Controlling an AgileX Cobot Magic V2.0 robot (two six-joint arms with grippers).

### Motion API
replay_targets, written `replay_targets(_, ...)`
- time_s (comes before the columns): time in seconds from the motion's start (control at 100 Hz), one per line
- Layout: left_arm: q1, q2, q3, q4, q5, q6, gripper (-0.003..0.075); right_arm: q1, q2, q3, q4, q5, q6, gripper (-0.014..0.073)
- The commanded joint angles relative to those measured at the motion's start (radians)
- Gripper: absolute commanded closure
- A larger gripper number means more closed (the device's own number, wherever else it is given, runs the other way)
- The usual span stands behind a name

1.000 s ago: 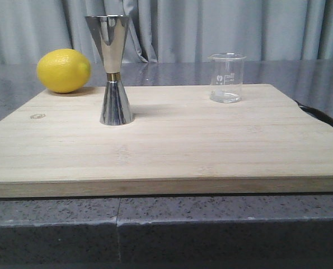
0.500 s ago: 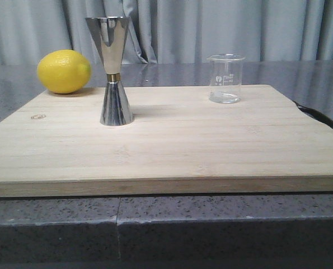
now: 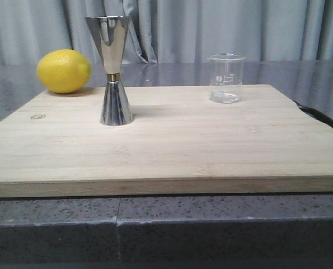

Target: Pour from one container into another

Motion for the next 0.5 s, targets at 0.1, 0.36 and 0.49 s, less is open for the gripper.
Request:
replay_targets(0.1, 0.005, -0.012, -0.011, 0.017, 0.019, -0.010, 0.0236, -0.006, 0.062, -0.022, -0.027, 0.060, -0.011, 0.0032)
replay_targets(0.36, 0.005, -0.012, -0.011, 0.017, 0.019, -0.010, 0.0360, -0.006, 0.108, -0.022, -0.027, 0.118, -0.011, 0.0162)
replay_targets(0.49, 0.005, -0.012, -0.011, 0.017, 0.021, -0.010, 0.0420, -0.006, 0.108, -0.022, -0.027, 0.099, -0.011, 0.0292)
